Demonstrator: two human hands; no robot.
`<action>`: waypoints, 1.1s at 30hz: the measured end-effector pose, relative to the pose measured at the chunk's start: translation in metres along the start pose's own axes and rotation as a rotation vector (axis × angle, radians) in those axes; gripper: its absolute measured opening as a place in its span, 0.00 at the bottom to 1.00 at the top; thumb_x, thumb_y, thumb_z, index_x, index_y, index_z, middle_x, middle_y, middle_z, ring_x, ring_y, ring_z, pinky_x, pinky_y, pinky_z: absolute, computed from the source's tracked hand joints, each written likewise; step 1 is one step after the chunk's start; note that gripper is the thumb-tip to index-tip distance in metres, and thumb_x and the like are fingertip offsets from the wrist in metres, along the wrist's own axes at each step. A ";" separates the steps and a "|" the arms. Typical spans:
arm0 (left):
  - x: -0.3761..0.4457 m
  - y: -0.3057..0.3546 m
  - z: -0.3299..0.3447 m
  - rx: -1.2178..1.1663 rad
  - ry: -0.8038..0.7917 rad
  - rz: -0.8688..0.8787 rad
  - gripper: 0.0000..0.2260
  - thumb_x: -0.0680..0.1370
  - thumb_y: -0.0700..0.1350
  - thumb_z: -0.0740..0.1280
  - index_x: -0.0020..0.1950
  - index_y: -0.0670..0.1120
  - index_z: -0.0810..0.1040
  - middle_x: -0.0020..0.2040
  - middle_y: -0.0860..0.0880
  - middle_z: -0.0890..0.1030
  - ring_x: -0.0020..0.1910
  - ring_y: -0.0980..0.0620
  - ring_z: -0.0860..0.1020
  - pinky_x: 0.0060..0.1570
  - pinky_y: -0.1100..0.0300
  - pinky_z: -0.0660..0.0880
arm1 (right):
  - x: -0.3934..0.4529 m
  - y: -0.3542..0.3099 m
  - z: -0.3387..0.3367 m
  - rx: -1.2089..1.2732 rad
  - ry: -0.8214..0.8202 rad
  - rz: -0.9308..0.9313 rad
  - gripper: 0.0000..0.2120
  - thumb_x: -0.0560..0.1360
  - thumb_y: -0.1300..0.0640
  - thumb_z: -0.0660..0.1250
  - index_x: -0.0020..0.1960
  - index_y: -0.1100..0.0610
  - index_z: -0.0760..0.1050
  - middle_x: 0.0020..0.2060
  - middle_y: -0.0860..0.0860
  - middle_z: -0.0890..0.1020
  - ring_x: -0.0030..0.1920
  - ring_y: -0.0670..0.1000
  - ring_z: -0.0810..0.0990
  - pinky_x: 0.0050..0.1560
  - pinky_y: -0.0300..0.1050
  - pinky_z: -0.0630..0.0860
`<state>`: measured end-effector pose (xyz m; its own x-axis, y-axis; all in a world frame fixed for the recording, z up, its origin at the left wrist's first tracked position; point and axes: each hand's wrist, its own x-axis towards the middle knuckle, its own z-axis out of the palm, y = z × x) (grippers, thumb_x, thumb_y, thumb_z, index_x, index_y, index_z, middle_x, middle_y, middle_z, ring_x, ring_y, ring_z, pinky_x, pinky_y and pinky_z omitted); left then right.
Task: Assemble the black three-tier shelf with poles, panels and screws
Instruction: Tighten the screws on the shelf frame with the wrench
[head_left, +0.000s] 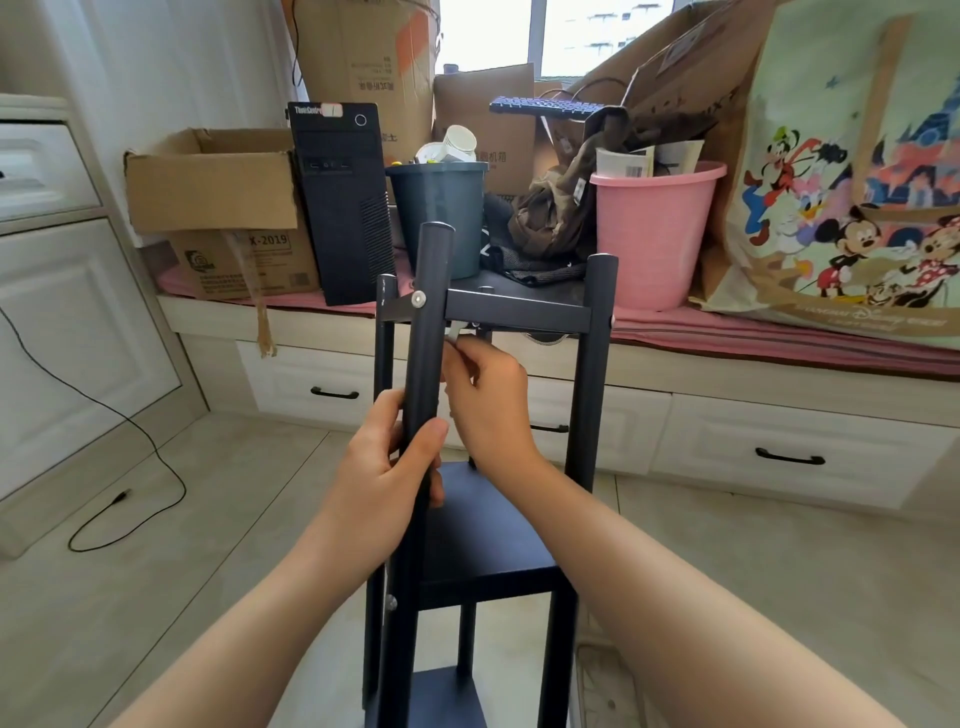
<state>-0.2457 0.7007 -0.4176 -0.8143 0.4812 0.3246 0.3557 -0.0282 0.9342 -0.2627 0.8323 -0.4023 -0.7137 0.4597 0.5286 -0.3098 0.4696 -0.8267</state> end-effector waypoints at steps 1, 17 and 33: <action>0.000 0.000 0.001 0.000 0.002 0.002 0.06 0.83 0.45 0.62 0.59 0.51 0.73 0.34 0.46 0.75 0.31 0.52 0.76 0.33 0.65 0.75 | -0.001 0.000 -0.002 0.004 -0.033 0.052 0.14 0.81 0.58 0.63 0.37 0.51 0.74 0.29 0.45 0.76 0.32 0.43 0.74 0.38 0.46 0.76; 0.002 0.007 0.015 0.010 0.041 0.003 0.08 0.85 0.44 0.58 0.58 0.53 0.75 0.37 0.56 0.78 0.37 0.63 0.77 0.40 0.70 0.74 | -0.045 -0.003 -0.049 0.225 -0.451 0.759 0.10 0.82 0.57 0.62 0.50 0.61 0.80 0.39 0.55 0.85 0.42 0.52 0.85 0.44 0.45 0.84; 0.015 -0.014 -0.007 0.244 0.214 -0.042 0.16 0.86 0.50 0.53 0.61 0.47 0.79 0.55 0.49 0.79 0.59 0.53 0.76 0.54 0.69 0.69 | -0.078 -0.026 -0.031 0.572 -0.303 0.970 0.11 0.83 0.59 0.56 0.56 0.61 0.76 0.34 0.57 0.83 0.37 0.56 0.83 0.35 0.45 0.80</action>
<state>-0.2662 0.7023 -0.4243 -0.8992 0.2819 0.3345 0.3983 0.2112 0.8926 -0.1797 0.8079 -0.4160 -0.9035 0.2039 -0.3770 0.2655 -0.4243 -0.8657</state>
